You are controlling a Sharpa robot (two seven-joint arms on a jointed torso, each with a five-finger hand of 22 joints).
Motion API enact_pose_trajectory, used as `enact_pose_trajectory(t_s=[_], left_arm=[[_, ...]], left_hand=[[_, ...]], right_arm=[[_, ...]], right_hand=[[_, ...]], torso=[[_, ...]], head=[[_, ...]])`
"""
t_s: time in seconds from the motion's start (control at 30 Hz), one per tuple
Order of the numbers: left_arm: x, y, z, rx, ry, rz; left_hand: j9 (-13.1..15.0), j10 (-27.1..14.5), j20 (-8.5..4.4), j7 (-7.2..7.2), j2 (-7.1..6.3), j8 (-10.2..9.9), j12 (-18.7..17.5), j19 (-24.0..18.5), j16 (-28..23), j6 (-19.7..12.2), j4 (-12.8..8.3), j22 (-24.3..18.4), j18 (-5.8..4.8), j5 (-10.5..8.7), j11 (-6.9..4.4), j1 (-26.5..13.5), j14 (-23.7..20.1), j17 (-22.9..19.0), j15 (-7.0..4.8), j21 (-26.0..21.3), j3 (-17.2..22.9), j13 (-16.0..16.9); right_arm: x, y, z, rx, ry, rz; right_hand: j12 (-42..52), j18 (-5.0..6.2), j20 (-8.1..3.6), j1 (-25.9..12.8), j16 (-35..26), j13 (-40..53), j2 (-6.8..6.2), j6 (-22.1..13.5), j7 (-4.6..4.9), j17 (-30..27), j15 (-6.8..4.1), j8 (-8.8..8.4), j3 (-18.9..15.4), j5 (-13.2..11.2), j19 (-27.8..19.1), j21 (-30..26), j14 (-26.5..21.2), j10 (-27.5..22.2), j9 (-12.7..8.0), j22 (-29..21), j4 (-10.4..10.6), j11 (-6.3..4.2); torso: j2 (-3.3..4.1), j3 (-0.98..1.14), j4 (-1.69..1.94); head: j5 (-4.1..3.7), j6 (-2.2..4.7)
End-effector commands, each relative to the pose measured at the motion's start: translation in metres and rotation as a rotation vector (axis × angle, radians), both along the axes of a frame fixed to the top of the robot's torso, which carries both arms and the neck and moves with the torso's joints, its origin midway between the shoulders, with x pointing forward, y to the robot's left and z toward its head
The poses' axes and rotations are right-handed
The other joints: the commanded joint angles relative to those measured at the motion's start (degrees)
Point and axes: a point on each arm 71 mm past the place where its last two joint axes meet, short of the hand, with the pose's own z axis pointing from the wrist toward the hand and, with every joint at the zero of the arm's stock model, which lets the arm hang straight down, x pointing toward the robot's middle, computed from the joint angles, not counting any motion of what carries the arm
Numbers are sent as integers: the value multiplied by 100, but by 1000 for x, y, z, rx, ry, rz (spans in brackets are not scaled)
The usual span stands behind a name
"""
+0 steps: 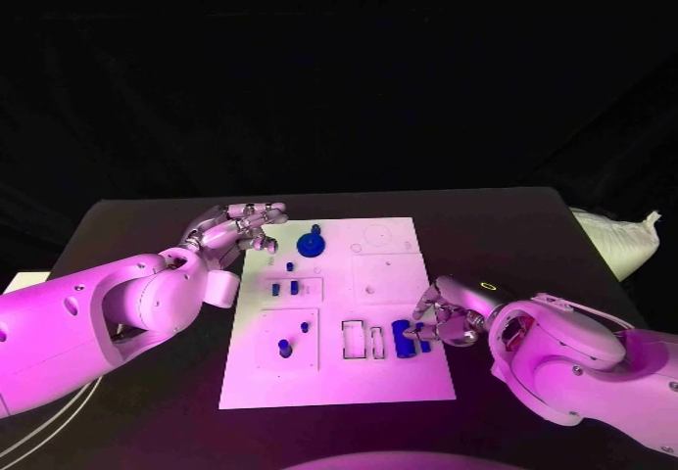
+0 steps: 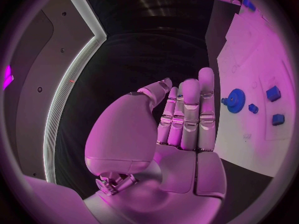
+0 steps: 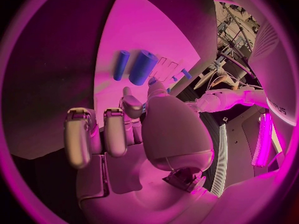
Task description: Assemble the parts on the task board
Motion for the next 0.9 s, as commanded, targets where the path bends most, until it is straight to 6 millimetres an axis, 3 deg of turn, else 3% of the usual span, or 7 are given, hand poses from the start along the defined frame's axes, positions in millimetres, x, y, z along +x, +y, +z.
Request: enact_pose_trajectory(t_s=[0.03, 0.7, 0.9], left_arm=[[-1, -2, 1, -10, -11, -20], [-1, 0, 1, -9, -8, -20], [-2, 0, 1, -8, -6, -21]], left_hand=[[-8, -35, 16, 2, 32, 37, 34, 21, -23, -54, 2, -5, 64, -27, -3, -42, -38, -1, 14, -21, -23, 6], [-9, -42, 16, -1, 42, 41, 44, 24, -21, -58, 2, -11, 65, -23, -6, -40, -40, -9, 13, -29, -35, 5], [-9, -42, 16, -1, 42, 41, 44, 24, -21, -58, 2, -11, 65, -23, -6, -40, -40, -9, 13, -29, -35, 5]], right_arm=[[-1, 4, -4, -39, -5, 17], [0, 18, -28, -65, 75, 31], [0, 20, -34, -75, 99, 33]], right_hand=[[25, -48, -7, -57, 26, 15, 11, 17, -17, 11, 38, 33, -53, -25, 43, 32, 341, 37, 9, 771, 0, 4], [52, -49, -18, -128, 32, 108, 84, 58, -40, 17, 24, 103, -132, -67, 42, 35, 338, 41, 44, 777, 6, -15], [146, -57, -35, -58, 46, 244, 167, 169, -83, 38, -2, 197, -150, -74, 66, 58, 341, 97, 100, 810, -13, -50]], torso=[[7, 4, 11], [13, -5, 39], [13, -6, 39]], head=[[28, -11], [101, -49], [125, -64]])
